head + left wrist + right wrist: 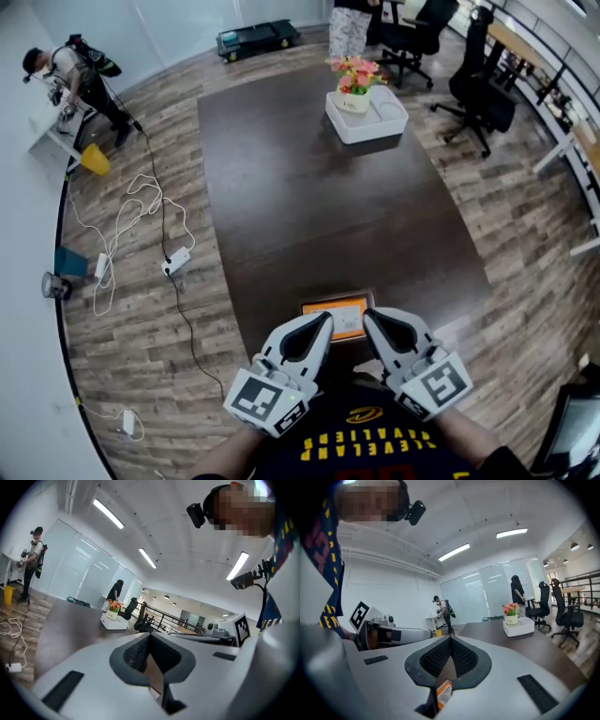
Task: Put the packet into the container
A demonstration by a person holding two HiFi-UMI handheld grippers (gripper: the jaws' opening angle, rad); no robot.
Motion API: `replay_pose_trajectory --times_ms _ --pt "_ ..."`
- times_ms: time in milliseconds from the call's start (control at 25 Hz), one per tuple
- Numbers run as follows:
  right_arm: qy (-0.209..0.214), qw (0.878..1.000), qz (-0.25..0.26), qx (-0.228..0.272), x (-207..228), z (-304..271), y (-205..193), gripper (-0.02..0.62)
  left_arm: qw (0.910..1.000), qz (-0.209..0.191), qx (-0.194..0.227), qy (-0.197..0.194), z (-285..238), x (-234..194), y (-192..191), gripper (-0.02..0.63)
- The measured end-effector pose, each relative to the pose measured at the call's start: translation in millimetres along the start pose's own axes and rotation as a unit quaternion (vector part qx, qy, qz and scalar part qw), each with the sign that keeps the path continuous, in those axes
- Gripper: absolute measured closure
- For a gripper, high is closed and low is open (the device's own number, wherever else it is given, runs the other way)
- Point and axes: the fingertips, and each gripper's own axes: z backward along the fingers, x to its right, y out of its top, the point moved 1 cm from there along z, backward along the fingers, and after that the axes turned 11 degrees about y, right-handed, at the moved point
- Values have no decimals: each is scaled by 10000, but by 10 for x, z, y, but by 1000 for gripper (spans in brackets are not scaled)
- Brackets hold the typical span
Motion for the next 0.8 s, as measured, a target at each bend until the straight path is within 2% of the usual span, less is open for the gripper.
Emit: replay_pose_trajectory --times_ms 80,280,800 --pt "21 9999 90 118 -31 6 35 586 9999 -78 116 -68 15 52 13 606" --pt "-85 9994 -59 341 20 46 100 586 9999 -22 112 -60 1 83 22 606" --pt "-103 9994 -57 311 27 79 38 586 9999 -40 163 31 7 38 -7 606"
